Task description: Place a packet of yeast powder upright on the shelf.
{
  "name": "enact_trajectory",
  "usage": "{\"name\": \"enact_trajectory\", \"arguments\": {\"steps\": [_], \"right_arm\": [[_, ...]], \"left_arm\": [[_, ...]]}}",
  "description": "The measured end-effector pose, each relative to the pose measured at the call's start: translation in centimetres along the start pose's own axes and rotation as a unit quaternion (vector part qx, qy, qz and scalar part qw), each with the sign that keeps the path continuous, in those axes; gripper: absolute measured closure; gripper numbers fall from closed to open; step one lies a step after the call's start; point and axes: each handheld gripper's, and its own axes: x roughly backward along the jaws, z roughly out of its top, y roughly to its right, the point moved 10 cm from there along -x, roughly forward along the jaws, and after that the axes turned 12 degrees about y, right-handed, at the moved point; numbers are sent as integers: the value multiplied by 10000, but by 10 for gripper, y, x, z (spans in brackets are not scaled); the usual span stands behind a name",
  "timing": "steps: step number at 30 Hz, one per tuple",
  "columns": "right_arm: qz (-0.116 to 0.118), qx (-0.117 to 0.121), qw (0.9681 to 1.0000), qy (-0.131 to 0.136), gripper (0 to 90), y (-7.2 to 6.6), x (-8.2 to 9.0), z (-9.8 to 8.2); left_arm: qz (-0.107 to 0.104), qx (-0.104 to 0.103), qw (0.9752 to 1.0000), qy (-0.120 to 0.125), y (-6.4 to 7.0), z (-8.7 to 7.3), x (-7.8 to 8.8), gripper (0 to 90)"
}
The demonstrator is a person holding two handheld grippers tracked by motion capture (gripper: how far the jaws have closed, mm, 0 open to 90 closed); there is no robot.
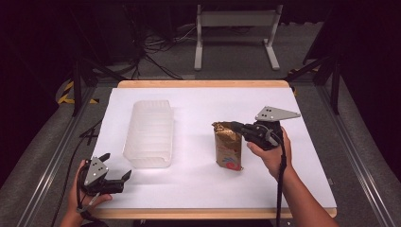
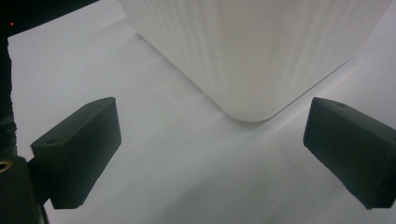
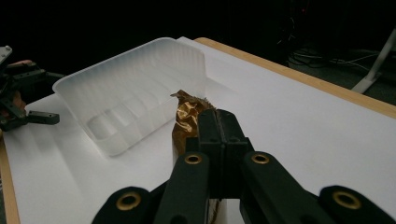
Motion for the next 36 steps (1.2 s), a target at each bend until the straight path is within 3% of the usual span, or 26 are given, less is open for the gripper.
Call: {"name": "enact_trajectory", "arguments": {"steps": [2,16,36], "right_arm": [[-66,170,9998,-35,900,-1,0,4],[175,331,9993,98,900,-5,-13,27],[711,569,9955,242,900,-42,-58,54]], "left_arm": [[2,-4,10000,-9,0,0,0,50],[5,-8,10000,11,0,0,0,49],[1,-1,10000,0,1,-1,4,49]]}}
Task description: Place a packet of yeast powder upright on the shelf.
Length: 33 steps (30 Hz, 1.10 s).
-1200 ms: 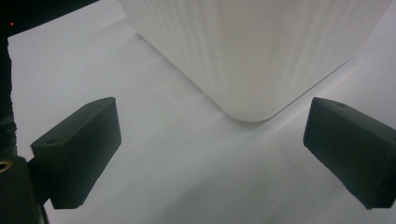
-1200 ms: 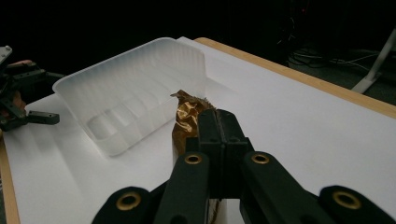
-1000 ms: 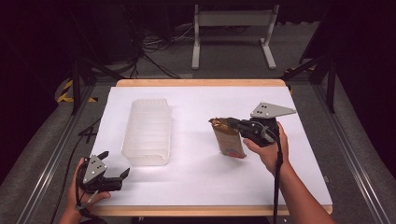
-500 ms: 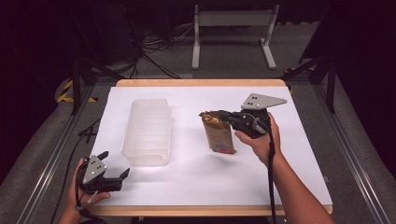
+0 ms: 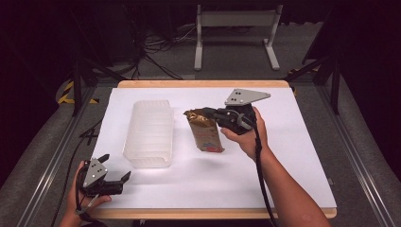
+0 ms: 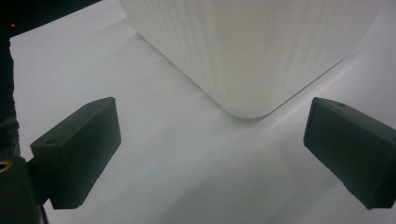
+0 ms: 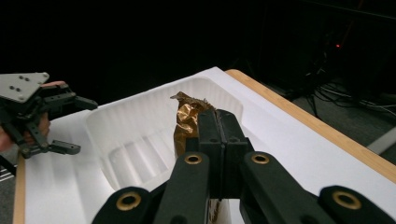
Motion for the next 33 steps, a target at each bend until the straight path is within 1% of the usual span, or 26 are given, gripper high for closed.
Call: {"name": "enact_trajectory", "arguments": {"steps": [1,2,3,6,9,13,14,16,19,20,21,25,29,31,32,33], "right_arm": [[0,0,10000,0,900,0,0,0],[25,17,10000,12,900,-2,-5,3],[65,-8,10000,32,900,-3,-7,4],[75,33,10000,13,900,-4,-10,6],[139,27,9999,5,899,-6,-18,9],[162,16,9999,3,900,-7,-22,11],[193,17,9998,28,900,-9,-25,14],[205,22,9998,38,900,-10,-26,15],[262,34,9996,75,900,-15,-36,20],[262,34,9996,75,900,-15,-36,20],[296,52,9995,113,900,-19,-44,23],[416,49,9989,228,900,-28,-59,31],[554,19,9981,255,900,-37,-75,35],[606,45,9978,266,900,-42,-83,36],[644,28,9976,272,900,-44,-87,37],[664,60,9975,253,900,-46,-91,37]], "left_arm": [[0,0,10000,0,0,0,0,49],[8,5,10000,6,0,0,0,49],[12,10,10000,10,0,0,0,49],[17,6,10000,11,0,0,1,49],[34,11,10000,14,0,0,1,49],[28,9,10000,17,-1,0,2,49],[28,13,10000,8,-1,0,2,49],[41,15,10000,19,-1,0,2,49],[41,8,10000,19,-1,0,2,49],[41,8,10000,19,-1,0,2,49],[32,3,10000,14,-1,-1,2,49],[27,-2,10000,23,0,0,2,49],[12,-27,10000,6,0,-1,3,49],[29,18,10000,19,-1,-2,4,49],[29,19,10000,31,-1,-1,5,49],[32,19,10000,31,-1,-1,5,49]]}}
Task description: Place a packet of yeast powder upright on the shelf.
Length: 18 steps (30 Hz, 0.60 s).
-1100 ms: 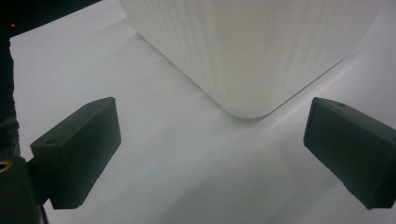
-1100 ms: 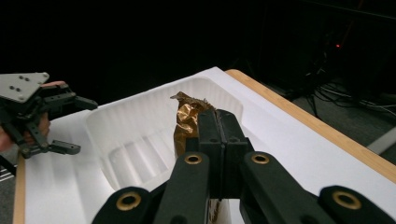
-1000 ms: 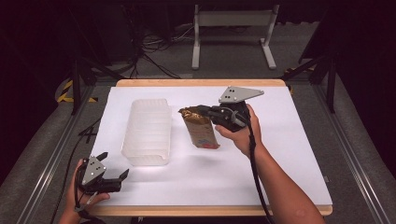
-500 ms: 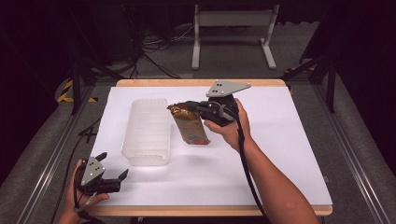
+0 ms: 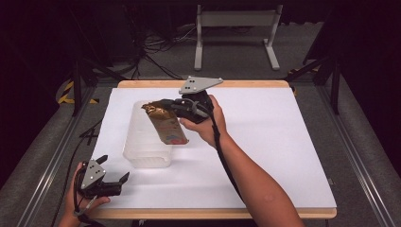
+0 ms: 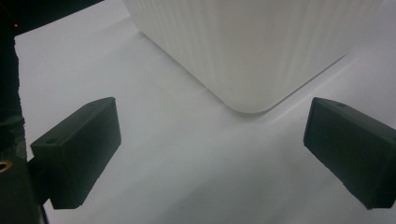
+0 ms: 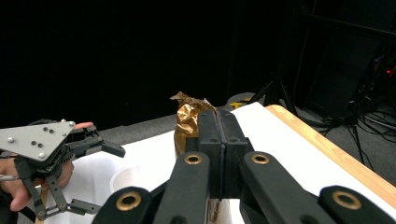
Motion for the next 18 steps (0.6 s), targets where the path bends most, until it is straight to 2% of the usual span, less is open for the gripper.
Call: {"name": "enact_trajectory", "arguments": {"steps": [4,9,18], "right_arm": [[99,-9,9999,7,899,-5,-15,1],[116,-47,9999,7,900,-7,-28,3],[104,45,9999,-28,900,-10,-48,7]], "left_arm": [[-5,-16,10000,-17,1,-1,1,49],[13,8,10000,-6,0,-1,2,49],[-10,18,10000,-11,0,-1,2,50]]}}
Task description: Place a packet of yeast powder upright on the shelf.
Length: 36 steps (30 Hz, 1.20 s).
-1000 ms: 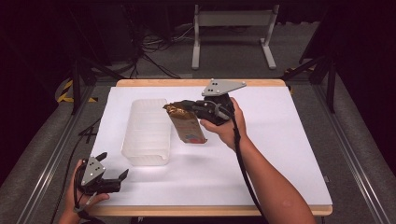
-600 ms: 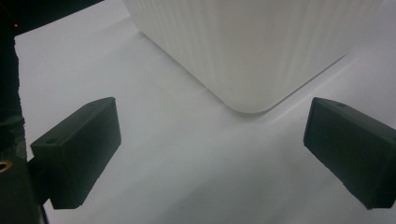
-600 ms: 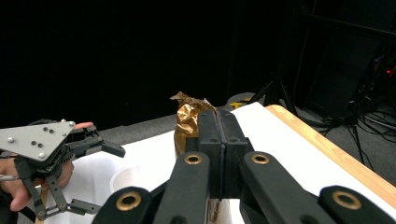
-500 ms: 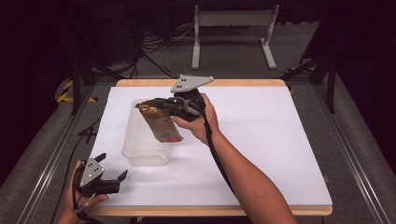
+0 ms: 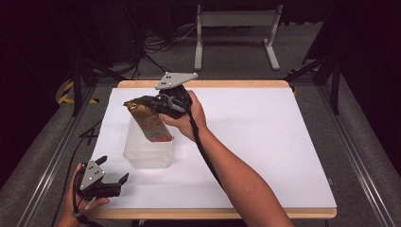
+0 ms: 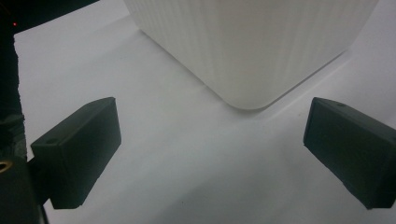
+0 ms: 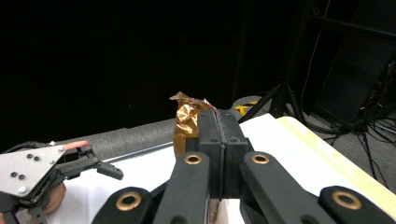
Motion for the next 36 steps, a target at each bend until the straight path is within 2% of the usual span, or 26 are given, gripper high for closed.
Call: {"name": "enact_trajectory", "arguments": {"steps": [9,13,28,31,36], "right_arm": [[-20,-111,9999,-50,900,2,-21,-12],[83,-127,9998,-102,899,-2,-23,-21],[145,-200,9992,-311,897,0,-14,-60],[141,-330,9990,-252,897,3,-10,-63],[129,-324,9991,-238,896,5,-4,-65]], "left_arm": [[-19,-10,10000,9,0,0,0,50],[-20,-10,10000,10,0,0,1,50],[-1,-23,10000,-6,0,0,0,50],[1,-38,10000,0,1,0,0,50],[11,-40,10000,-15,0,0,0,50]]}}
